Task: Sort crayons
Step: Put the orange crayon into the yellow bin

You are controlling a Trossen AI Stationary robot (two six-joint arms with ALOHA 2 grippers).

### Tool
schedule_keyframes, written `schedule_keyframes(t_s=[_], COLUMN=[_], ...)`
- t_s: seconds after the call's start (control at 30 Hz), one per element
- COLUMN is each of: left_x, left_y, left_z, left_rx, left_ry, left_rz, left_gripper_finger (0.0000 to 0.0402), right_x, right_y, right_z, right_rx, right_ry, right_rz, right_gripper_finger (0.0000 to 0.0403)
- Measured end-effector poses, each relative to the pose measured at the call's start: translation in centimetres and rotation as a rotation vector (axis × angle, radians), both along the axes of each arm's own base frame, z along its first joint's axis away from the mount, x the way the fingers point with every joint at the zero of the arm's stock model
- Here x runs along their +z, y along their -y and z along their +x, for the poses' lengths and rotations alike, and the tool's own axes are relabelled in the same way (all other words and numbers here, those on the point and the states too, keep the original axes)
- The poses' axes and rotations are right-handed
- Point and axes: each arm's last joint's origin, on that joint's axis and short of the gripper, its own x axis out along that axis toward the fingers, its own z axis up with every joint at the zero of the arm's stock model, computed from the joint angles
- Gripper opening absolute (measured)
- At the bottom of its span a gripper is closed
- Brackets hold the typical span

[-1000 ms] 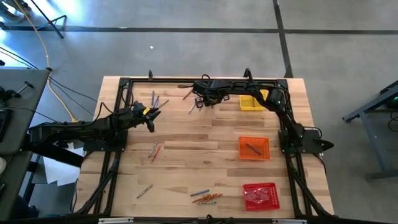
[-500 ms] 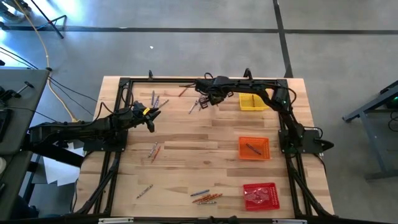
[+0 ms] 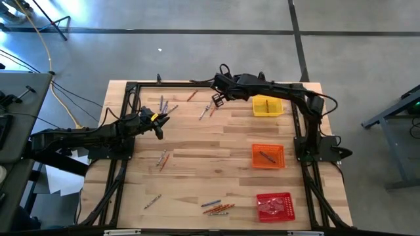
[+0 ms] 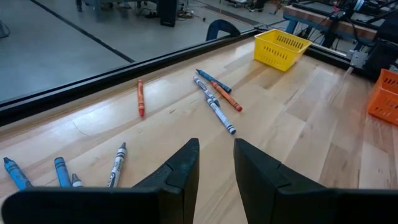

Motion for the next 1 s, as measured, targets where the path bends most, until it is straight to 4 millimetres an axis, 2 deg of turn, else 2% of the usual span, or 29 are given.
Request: schedule_keyframes(t_s=[0.2, 0.37, 0.47, 0.57, 0.73, 1.0], left_x=[-0.1, -0.1, -0.1, -0.1, -0.1, -0.1], left_y=[0.0, 0.0, 0.1, 0.1, 0.1, 0.1], left_z=[0.0, 0.0, 0.0, 0.0, 0.0, 0.0], left_rx=[0.0, -0.007, -0.018, -0.019, -0.019, -0.018], left_ry=[-0.005, 0.0, 0.008, 0.008, 0.007, 0.007], left_rz=[-0.003, -0.013, -0.03, -0.031, -0.032, -0.034], left_gripper_finger=[0.0087, 0.0087, 0.0087, 0.0087, 0.0087, 0.0087], right_x=[1.3, 1.1, 0.2, -0.9, -2.6, -4.1], right_y=[-1.6, -2.0, -2.2, -2.6, -3.8, -6.2], right_z=[-1.5, -3.0, -4.2, -6.0, -10.2, -17.2], right_rx=[0.01, -0.072, -0.081, -0.092, -0.094, -0.176], right_ry=[-0.101, -0.222, -0.239, -0.192, -0.022, 0.232], right_rz=[-0.036, -0.054, -0.046, -0.027, 0.004, -0.089], right_gripper_finger=[0.0006, 0.0005, 0.0005, 0.0005, 0.0005, 0.0005])
